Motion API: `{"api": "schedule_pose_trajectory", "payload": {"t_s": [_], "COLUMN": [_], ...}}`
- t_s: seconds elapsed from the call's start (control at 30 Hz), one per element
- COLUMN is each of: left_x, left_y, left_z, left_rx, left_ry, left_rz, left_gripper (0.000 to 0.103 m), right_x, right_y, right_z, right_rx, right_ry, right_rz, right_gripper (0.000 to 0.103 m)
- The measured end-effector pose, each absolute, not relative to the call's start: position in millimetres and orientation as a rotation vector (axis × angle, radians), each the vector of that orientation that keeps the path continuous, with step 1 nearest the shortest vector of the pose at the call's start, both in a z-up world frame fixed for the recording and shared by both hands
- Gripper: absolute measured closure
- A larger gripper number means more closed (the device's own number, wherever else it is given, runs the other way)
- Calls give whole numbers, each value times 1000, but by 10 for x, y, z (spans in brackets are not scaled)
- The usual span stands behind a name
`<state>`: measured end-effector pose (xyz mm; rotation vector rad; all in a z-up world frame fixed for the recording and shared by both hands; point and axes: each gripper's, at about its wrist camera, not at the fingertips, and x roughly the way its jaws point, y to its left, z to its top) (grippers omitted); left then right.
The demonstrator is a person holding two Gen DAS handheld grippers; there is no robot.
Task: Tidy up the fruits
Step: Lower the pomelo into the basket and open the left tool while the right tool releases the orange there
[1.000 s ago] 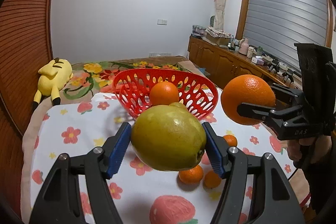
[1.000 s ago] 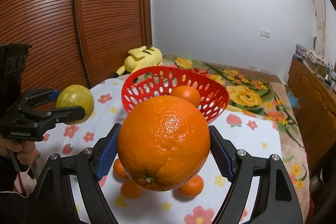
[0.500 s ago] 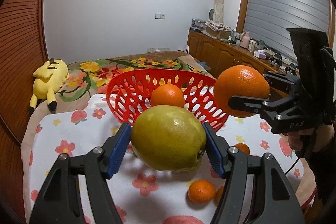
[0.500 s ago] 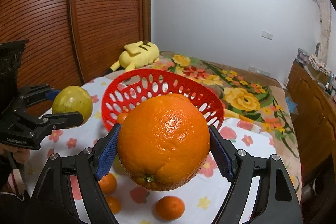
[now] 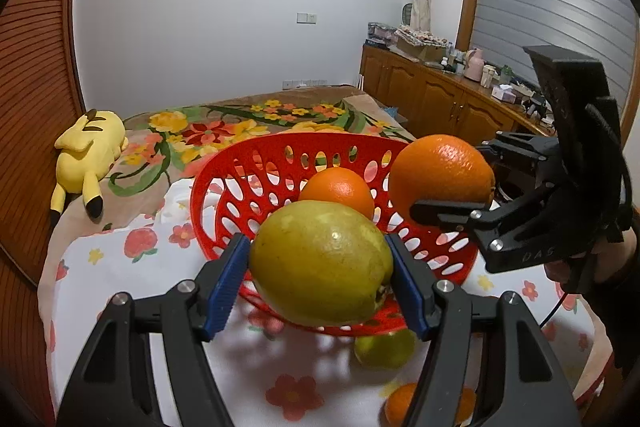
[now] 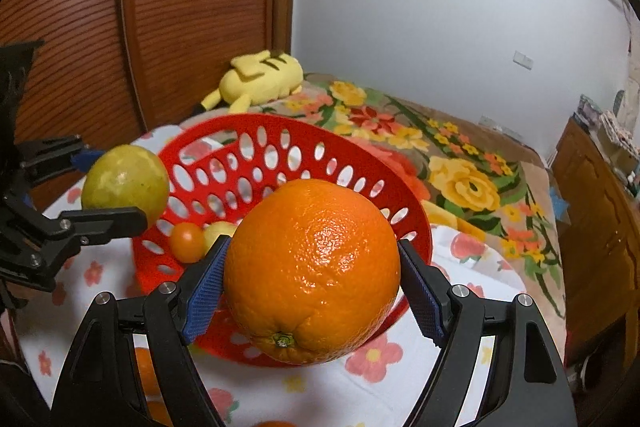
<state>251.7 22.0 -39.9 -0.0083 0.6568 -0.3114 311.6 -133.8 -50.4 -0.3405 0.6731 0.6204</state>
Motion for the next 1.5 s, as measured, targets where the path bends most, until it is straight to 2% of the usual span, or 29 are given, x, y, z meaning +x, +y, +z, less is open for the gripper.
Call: {"api": "schedule_pose_trajectory", "payload": {"t_s": [0.47,0.83,0.93,1.5], "left_x": [2675,2830,2883,3060], "left_y": [249,232,228,175], "left_z": [-417,-457,-476,-595], "left_rx": [-4,20,21,25], "left_ry": [670,682,690,728], "left_rz": [-303,-296,-296,-288], "left_gripper": [36,36,36,36], "right_x": [3323,3307,3309,3107], "right_y": [-1301,-1287,-1337,-1553], "right_z": [-719,-716,-648,-470], "right_rx": [-340,-336,-313,-244], "right_ry": [753,736,701,653], "right_rz": [636,638,617,622], "right_gripper": [21,20,14,14]}}
